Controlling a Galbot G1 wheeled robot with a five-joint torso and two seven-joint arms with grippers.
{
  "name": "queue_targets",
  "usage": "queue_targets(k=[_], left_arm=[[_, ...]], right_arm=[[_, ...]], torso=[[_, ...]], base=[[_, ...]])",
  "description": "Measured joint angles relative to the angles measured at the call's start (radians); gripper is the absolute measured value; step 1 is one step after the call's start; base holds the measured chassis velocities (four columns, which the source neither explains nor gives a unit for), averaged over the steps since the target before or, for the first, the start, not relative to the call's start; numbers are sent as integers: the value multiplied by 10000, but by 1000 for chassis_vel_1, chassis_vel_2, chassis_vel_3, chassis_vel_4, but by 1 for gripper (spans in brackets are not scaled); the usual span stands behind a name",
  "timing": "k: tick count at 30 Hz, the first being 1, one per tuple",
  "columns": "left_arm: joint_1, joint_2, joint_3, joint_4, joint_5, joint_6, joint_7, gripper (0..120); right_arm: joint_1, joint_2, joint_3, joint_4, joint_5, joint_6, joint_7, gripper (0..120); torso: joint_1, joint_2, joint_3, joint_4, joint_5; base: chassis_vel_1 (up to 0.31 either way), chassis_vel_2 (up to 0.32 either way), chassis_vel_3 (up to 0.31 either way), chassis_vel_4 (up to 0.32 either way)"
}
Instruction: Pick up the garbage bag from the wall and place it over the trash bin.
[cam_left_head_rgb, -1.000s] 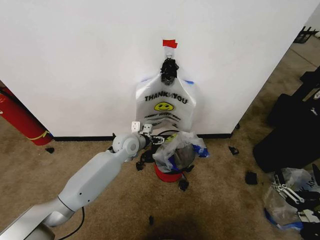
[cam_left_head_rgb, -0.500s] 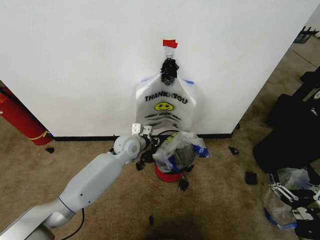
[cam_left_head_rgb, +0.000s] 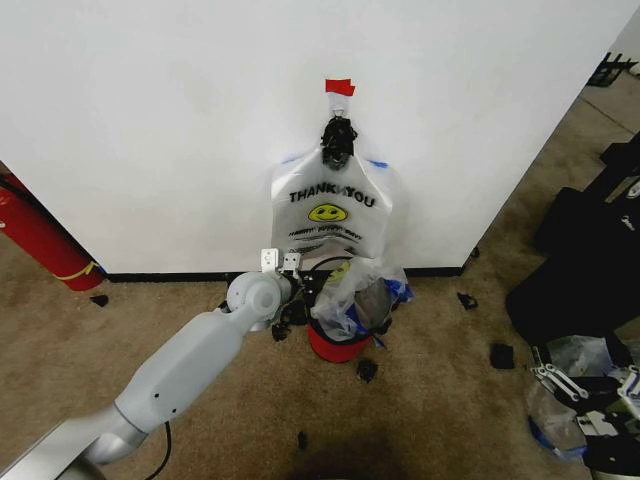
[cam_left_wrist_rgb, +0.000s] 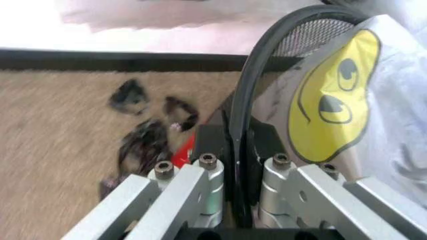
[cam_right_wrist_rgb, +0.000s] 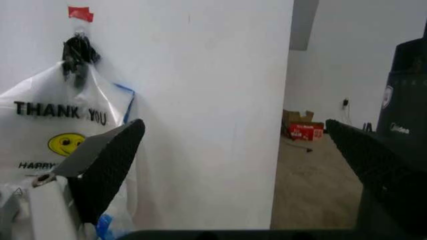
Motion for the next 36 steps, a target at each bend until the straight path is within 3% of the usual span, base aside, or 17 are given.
queue_targets(k=[3, 6, 14, 16, 19, 29, 36], left_arm=[[386, 49, -290, -532, -160, -177, -561, 4], [1559, 287, -985, -1955, -336, -684, -1405, 4], [3260, 543, -1991, -3525, -63, -2158, -1005, 4], [3709, 269, -2102, -3536, 711, -2826, -724, 4], [4049, -43, -2117, -3484, 1243, -3128, -711, 4], [5546, -1087, -1882, -3290, 3373, -3606, -1215, 4], [5902, -1500, -1874, -3164, 3627, -3757, -1310, 4]], right_arm=[[50, -44, -103, -9, -14, -94, 61, 100], [209, -180, -440, -98, -36, -400, 333, 100], [669, -613, -1115, -315, 66, -1274, 1063, 100], [783, -714, -1420, -331, 323, -1577, 1270, 100], [869, -794, -1691, -326, 577, -1810, 1471, 100], [1029, -1514, -2586, -61, 2103, -3012, 2039, 100], [1179, -2045, -2843, 352, 3791, -3849, 2513, 100]], torso=[[0, 0, 0, -2, -1], [-1, 0, -1, 0, -1], [-1, 1, -1, -3, 1], [0, 1, 0, -3, 0], [0, 1, 0, -4, 0], [-1, 1, 0, -4, 1], [-1, 1, 0, -3, 1]], base=[[0, 0, 0, 0], [0, 0, 0, 0], [0, 0, 0, 0], [0, 0, 0, 0], [0, 0, 0, 0], [0, 0, 0, 0], [0, 0, 0, 0]])
